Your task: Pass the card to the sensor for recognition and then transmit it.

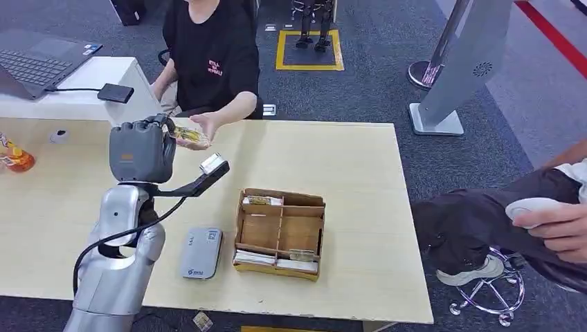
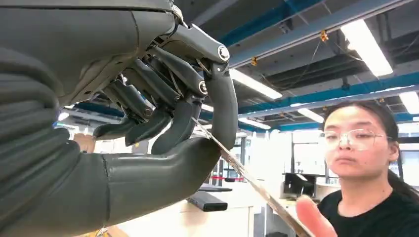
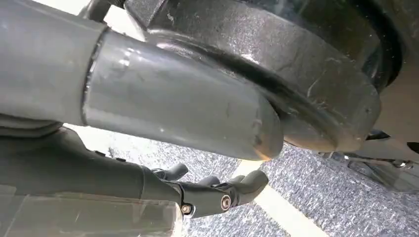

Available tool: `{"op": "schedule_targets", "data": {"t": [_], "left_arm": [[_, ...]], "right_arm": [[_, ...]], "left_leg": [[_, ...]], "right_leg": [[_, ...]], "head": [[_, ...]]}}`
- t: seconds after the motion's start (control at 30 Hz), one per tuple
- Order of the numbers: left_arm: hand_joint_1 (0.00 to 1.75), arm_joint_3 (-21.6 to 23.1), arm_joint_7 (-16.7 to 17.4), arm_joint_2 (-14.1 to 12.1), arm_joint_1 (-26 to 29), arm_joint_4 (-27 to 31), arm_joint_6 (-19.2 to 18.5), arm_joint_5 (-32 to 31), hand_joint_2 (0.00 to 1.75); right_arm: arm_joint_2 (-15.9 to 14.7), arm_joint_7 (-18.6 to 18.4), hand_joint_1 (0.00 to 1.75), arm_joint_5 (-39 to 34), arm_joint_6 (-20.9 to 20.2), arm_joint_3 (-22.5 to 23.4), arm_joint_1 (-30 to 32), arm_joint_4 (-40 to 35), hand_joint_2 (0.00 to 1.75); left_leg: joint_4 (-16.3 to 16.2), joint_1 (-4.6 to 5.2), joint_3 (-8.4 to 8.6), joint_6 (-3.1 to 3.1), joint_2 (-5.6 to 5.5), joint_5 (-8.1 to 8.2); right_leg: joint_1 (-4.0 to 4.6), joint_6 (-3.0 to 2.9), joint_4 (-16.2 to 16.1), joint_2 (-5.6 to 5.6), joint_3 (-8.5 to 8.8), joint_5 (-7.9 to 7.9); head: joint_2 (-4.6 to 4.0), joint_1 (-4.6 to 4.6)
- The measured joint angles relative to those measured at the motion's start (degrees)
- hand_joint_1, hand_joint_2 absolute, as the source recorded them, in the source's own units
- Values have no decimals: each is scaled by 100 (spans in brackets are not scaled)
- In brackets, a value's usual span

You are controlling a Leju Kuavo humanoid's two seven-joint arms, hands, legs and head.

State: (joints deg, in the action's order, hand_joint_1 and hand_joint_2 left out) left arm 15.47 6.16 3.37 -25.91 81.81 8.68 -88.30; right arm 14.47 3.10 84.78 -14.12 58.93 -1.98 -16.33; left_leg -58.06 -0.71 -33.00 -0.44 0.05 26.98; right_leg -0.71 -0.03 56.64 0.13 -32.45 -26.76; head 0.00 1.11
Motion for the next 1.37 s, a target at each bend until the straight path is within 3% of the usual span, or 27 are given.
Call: {"op": "schedule_targets", "data": {"t": [0.73, 0.77, 0.8, 0.9, 1.0, 1.17, 1.37], "left_arm": [[175, -48, -2, 48, -18, -118, 4, -2, 175], [0, -48, -2, 48, -18, -118, 4, -2, 175], [0, -48, -2, 48, -18, -118, 4, -2, 0], [0, -175, 111, 50, -24, -230, -173, 281, 0], [0, -582, -589, 111, 29, -592, 243, 967, 0], [0, -802, -916, 359, 226, -614, 210, 1384, 0], [0, -726, -1154, 726, 887, 212, 59, 2230, 0]], "right_arm": [[-22, 0, 0, 0, 0, -22, 0, 33, 0], [-24, 0, 0, 0, 0, -22, 0, 33, 0], [-24, 2, 0, 0, 0, -22, 0, 33, 0], [-24, -15, 0, 4, 20, -24, -2, 33, 0], [-22, -74, 0, -39, -15, -26, 12, 9, 0], [11, -94, 0, -85, -133, -26, 46, -120, 0], [208, -160, 0, -160, -352, 44, 166, -555, 0]], "left_leg": [[0, -1, 0, 0, 0, 0], [0, -1, 0, 0, 0, 0], [0, -1, 0, 0, 0, 0], [1, -1, 0, 0, 1, 0], [1, -2, 2, 0, 10, -1], [1, 1, -3, 0, -1, -1], [1, 2, -6, 4, 1, 6]], "right_leg": [[0, -1, 1, 0, -1, 0], [0, -1, 1, 0, -1, 0], [0, -1, 1, 0, -1, 0], [0, -1, 1, 1, 0, 0], [0, -2, 1, 10, -3, 1], [0, 0, 1, 0, -1, 0], [-1, 2, -4, 5, -5, -2]], "head": [[0, 0], [0, 0], [0, 0], [0, 0], [0, 4], [0, 4], [0, -4]]}}
